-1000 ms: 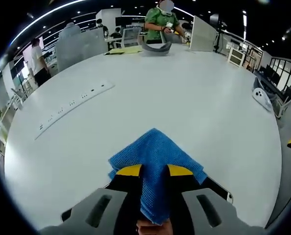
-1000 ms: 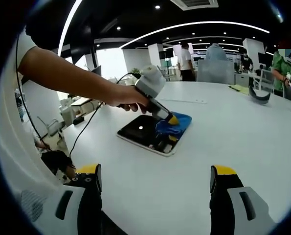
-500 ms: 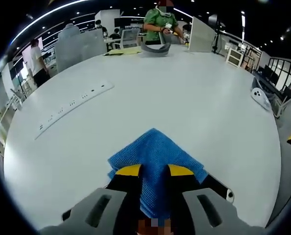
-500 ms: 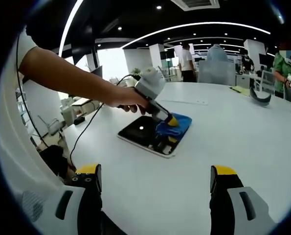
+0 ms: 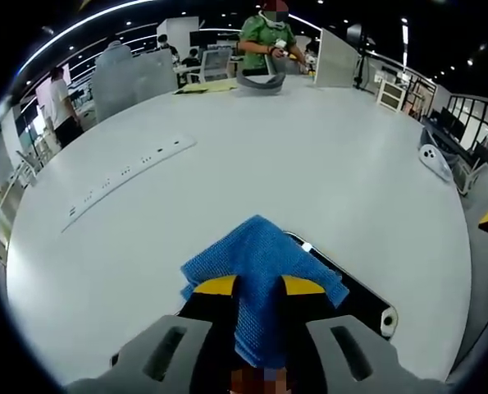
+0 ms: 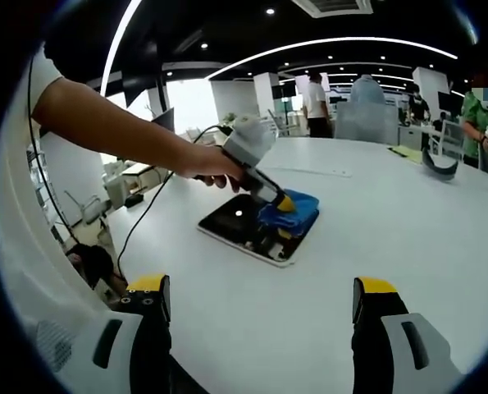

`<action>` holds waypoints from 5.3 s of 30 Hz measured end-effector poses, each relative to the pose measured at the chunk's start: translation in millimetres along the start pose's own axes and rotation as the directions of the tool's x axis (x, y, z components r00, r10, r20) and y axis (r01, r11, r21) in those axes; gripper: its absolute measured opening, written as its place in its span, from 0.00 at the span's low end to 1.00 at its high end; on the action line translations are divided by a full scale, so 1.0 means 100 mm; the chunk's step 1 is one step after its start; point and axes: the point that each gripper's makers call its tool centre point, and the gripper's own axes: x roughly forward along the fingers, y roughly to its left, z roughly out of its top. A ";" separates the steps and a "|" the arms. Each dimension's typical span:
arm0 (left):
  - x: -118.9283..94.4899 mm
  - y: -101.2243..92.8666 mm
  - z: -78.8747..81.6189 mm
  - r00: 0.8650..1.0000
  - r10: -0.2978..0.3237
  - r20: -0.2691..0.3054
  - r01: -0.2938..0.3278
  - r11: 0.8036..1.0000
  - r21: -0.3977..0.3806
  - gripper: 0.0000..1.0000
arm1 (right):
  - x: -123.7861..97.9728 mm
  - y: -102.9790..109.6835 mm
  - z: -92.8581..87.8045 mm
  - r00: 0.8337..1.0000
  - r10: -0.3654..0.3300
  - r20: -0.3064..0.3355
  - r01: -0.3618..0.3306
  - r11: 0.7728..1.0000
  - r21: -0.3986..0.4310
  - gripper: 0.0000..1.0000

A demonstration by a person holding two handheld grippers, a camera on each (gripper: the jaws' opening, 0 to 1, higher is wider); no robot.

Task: Wipe the mirror surface with the cleaning cloth until all visible marks leave the cleaned area.

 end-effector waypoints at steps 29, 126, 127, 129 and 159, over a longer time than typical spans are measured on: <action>-0.17 0.19 -0.18 0.999 0.014 0.031 -0.014 1.000 0.002 0.18 | 0.01 0.10 -0.04 1.000 0.003 -0.008 -0.003 1.000 -0.008 0.92; -0.48 -0.20 -0.54 0.997 0.020 0.071 -0.019 1.000 -0.017 0.19 | 0.14 0.24 -0.05 0.999 0.042 -0.009 -0.043 0.999 -0.020 0.91; -0.48 -0.21 -0.54 0.997 0.022 0.070 -0.021 1.000 -0.016 0.19 | 0.14 0.25 -0.05 0.999 0.044 -0.008 -0.044 0.999 -0.020 0.91; -0.49 -0.23 -0.55 0.997 0.025 0.071 -0.024 1.000 -0.017 0.19 | 0.14 0.26 -0.05 0.999 0.044 -0.006 -0.044 0.999 -0.018 0.91; -0.59 -0.37 -0.67 0.997 0.014 0.077 -0.014 1.000 -0.009 0.19 | 0.13 0.27 -0.04 0.999 0.025 0.022 -0.025 1.000 0.011 0.91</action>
